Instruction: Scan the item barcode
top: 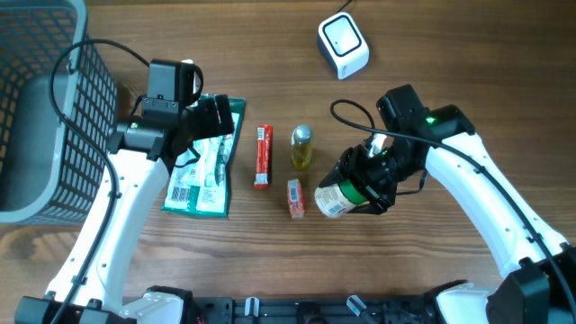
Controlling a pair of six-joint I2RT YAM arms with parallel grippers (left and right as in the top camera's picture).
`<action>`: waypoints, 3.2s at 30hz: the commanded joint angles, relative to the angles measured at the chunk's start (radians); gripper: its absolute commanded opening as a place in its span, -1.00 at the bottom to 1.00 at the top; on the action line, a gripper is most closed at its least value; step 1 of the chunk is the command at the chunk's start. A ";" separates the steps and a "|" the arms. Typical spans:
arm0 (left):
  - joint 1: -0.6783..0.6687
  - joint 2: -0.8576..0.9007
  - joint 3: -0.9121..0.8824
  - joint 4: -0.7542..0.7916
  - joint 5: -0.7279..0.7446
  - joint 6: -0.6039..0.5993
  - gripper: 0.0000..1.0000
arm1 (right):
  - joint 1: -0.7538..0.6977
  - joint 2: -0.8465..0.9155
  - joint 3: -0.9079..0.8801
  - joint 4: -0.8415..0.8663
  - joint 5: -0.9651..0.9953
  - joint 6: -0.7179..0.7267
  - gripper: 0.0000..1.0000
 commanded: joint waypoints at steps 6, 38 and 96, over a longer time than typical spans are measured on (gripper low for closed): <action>0.007 0.002 0.003 0.002 0.008 0.002 1.00 | 0.000 -0.014 0.016 -0.004 -0.061 0.011 -0.62; 0.007 0.002 0.003 0.002 0.008 0.002 1.00 | 0.000 -0.014 0.016 -0.008 -0.079 0.011 -0.62; 0.007 0.002 0.003 0.002 0.008 0.002 1.00 | -0.158 0.266 0.734 0.087 0.603 -0.522 -0.71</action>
